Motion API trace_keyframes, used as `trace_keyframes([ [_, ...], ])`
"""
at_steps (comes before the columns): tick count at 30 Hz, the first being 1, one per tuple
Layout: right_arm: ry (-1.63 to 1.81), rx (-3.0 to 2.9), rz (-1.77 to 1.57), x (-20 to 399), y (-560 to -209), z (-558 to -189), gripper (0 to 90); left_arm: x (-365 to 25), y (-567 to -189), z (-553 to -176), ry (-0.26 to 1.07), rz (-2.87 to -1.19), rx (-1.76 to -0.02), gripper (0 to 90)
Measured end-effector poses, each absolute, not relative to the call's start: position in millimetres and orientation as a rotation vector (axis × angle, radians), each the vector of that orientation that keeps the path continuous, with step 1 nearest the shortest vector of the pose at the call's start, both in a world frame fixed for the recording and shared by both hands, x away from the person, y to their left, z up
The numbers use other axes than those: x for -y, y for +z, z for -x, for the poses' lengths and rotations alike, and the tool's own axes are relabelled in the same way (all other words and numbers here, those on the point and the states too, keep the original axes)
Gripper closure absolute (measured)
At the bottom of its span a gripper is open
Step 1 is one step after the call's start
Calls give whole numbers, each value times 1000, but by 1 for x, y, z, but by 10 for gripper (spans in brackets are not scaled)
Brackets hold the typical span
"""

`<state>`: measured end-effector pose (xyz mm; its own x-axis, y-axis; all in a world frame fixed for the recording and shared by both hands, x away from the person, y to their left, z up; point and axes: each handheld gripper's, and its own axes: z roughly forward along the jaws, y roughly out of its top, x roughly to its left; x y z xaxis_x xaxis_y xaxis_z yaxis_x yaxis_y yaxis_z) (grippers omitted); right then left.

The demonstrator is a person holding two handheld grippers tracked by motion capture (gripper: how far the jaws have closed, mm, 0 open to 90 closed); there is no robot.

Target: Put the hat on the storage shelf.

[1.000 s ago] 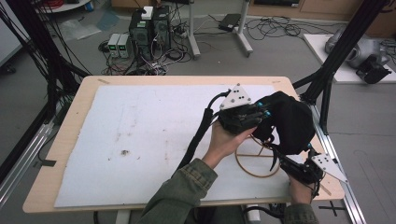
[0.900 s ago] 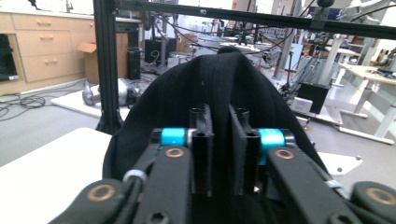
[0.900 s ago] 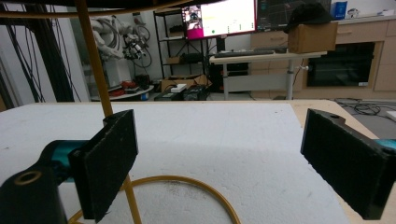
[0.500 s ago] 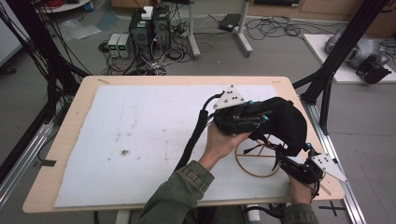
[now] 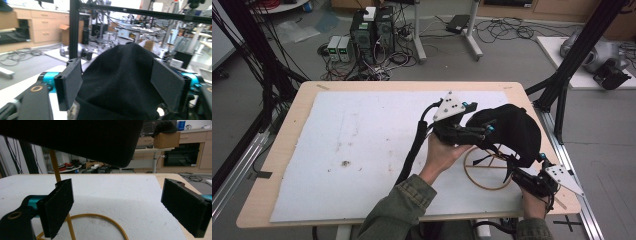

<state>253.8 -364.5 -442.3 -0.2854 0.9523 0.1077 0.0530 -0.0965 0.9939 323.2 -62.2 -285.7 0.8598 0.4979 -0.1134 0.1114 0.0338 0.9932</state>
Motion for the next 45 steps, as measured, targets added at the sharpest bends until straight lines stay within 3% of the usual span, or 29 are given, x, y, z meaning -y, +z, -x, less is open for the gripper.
trace_keyframes([
  [4, 1479, -1403, -1163, 365, -442, -254, 102, 51, -286, -319, 421, -1497, -508, 225],
  [23, 1471, -1402, -1159, 364, -442, -253, 102, -5, -303, -310, 598, -1525, -609, 199],
  [45, 1465, -1418, -1156, 358, -442, -251, 102, -85, -340, -300, 836, -1436, -805, 182],
])
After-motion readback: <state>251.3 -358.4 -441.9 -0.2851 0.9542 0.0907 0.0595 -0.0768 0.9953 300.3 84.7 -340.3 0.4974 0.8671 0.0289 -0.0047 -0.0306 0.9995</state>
